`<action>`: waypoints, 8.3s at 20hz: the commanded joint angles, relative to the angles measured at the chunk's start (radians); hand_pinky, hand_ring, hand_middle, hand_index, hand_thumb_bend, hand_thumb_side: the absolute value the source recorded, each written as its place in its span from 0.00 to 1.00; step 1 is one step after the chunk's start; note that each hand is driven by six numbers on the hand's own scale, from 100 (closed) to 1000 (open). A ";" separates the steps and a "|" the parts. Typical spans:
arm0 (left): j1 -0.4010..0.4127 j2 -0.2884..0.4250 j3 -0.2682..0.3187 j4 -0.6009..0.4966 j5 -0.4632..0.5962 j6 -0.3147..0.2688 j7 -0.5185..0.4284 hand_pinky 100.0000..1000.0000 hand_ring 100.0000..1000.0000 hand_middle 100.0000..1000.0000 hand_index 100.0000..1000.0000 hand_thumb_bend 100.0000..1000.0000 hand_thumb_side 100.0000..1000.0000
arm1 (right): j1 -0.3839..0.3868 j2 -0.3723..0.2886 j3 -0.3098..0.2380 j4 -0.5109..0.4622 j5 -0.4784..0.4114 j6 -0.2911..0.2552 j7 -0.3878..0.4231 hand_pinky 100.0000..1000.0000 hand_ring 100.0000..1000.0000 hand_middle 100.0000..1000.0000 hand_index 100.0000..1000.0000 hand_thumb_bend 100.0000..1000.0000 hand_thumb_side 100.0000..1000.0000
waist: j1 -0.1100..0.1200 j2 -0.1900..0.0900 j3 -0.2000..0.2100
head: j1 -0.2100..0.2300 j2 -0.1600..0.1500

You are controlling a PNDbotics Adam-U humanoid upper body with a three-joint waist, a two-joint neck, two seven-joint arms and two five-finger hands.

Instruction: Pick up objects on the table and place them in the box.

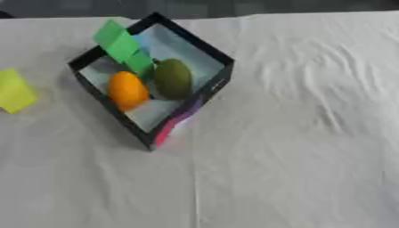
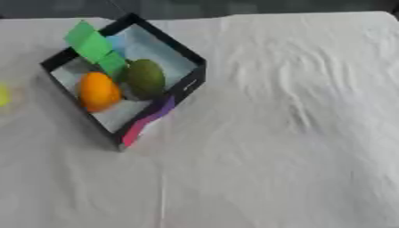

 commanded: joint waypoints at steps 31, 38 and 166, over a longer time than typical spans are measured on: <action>0.277 0.201 -0.030 0.001 -0.292 -0.197 -0.161 1.00 0.91 0.82 0.89 0.09 0.14 | 0.040 -0.073 -0.017 0.020 0.028 -0.031 -0.002 1.00 0.65 0.62 0.87 0.00 0.63 | -0.009 -0.063 0.052 | 0.031 0.028; 0.260 0.178 -0.063 -0.019 -0.303 -0.199 -0.194 1.00 0.91 0.83 0.90 0.08 0.15 | 0.040 -0.072 -0.015 0.020 0.030 -0.030 0.001 1.00 0.65 0.62 0.87 0.00 0.63 | -0.007 -0.064 0.053 | 0.072 0.025; -0.034 -0.129 0.051 0.488 -1.282 -0.013 0.326 1.00 1.00 0.92 0.90 0.30 0.86 | 0.071 -0.066 -0.032 0.058 0.096 0.019 -0.001 1.00 0.64 0.62 0.87 0.00 0.71 | 0.051 -0.089 0.062 | 0.093 0.042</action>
